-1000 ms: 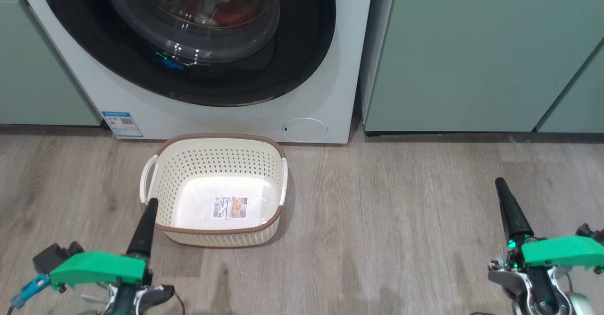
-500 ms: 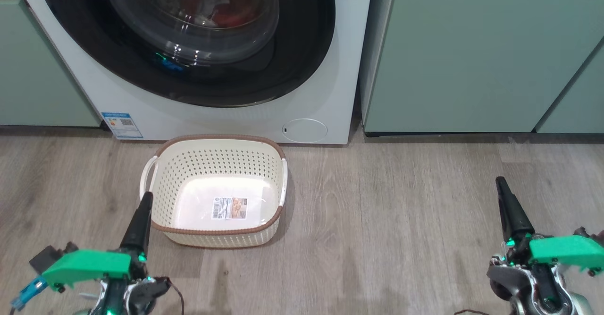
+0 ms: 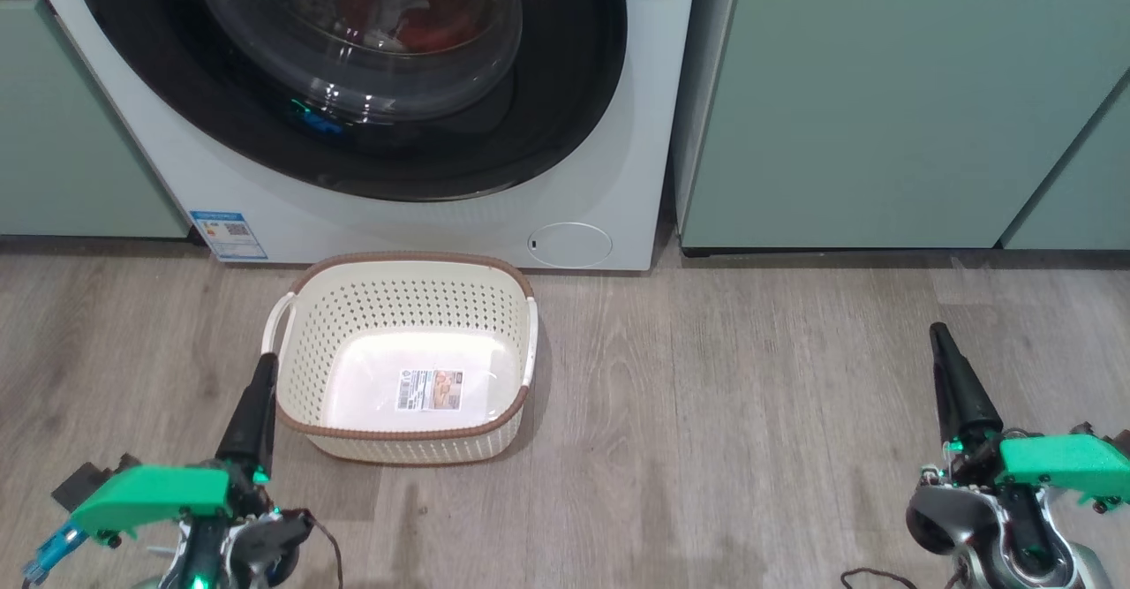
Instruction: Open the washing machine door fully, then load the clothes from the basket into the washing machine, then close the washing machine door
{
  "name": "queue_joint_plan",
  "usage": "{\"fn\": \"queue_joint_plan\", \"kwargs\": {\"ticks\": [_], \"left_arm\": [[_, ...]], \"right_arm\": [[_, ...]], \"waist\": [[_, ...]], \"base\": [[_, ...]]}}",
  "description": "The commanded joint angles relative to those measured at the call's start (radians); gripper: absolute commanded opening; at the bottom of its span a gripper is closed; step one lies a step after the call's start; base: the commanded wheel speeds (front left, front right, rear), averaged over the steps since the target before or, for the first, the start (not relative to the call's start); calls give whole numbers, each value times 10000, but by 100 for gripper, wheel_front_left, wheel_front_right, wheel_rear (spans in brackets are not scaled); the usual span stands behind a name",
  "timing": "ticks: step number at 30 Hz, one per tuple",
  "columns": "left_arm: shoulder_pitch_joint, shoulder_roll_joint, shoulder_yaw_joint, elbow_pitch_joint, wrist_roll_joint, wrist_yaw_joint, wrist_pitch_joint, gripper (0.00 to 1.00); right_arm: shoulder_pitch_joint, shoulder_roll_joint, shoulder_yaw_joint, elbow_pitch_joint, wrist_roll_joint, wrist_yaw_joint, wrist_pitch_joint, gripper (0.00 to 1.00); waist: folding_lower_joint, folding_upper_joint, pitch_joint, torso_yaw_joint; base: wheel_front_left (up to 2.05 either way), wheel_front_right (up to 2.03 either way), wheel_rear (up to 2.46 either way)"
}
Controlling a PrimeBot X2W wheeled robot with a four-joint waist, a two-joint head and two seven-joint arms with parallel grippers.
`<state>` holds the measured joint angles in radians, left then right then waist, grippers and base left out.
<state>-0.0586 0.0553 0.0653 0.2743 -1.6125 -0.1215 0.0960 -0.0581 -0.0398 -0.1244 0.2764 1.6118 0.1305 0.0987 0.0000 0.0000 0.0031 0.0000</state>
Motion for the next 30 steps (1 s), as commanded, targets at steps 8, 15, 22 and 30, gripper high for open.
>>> {"fn": "queue_joint_plan", "kwargs": {"ticks": [8, 15, 22, 30], "left_arm": [[-484, 39, 366, -293, -59, -92, 77, 0], [-485, 30, 379, -293, -49, -92, 87, 0], [-486, 22, 390, -293, -40, -92, 96, 0], [-487, 15, 400, -293, -31, -92, 104, 0]], "right_arm": [[-491, -161, 177, -320, 27, 2, 88, 0], [-492, -155, 169, -320, 20, 2, 95, 0], [-492, -150, 161, -319, 14, 2, 101, 0], [-493, -146, 154, -319, 9, 2, 106, 0]], "waist": [[0, 0, 0, 0], [0, 0, 0, 0], [0, 0, 0, 0], [0, 0, 0, 0]], "base": [[0, 0, 0], [0, 0, 0], [0, 0, 0], [0, 0, 0]]}}
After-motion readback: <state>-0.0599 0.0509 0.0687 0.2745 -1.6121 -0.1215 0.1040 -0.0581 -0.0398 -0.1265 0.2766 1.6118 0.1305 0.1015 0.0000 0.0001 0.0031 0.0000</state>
